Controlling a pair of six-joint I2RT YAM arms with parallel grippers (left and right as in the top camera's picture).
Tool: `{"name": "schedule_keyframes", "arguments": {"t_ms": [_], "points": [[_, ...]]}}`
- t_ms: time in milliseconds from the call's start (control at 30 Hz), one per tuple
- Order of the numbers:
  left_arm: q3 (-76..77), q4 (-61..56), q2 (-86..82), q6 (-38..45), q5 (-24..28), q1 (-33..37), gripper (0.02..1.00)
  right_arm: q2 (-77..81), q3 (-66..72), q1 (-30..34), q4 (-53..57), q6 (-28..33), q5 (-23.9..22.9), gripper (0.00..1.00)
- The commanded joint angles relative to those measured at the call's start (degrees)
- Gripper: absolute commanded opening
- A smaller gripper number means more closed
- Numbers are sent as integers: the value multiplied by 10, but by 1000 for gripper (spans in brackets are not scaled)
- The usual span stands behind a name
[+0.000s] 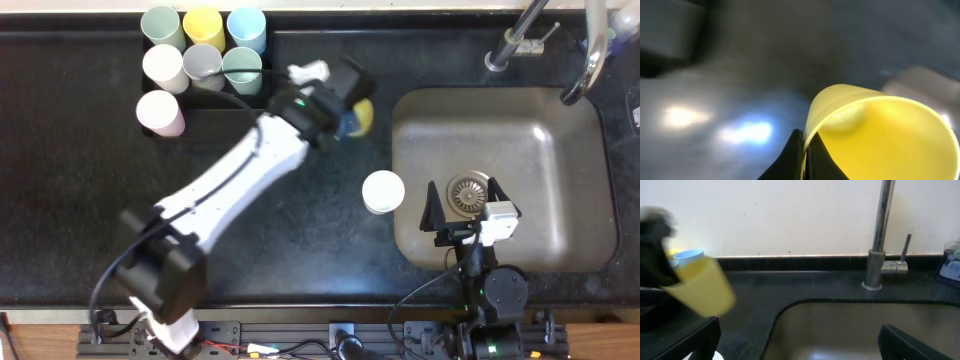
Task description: Store Cups
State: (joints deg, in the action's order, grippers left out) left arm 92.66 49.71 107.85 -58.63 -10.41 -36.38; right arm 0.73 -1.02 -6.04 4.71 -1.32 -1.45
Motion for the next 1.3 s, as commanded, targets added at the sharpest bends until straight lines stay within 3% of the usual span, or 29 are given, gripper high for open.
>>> {"name": "schedule_keyframes", "arguments": {"t_ms": [33, 233, 433, 1300], "points": [[14, 85, -67, -48, -17, 106, 36, -5, 7, 2, -3, -2, 4, 996], [7, 156, -68, -48, 8, 249, 36, -5, 7, 2, -3, -2, 4, 993], [2, 151, -45, -49, 11, 308, 36, -5, 7, 2, -3, -2, 4, 993], [2, 133, 28, -47, -2, 322, 36, -5, 7, 2, -3, -2, 4, 998]]}}
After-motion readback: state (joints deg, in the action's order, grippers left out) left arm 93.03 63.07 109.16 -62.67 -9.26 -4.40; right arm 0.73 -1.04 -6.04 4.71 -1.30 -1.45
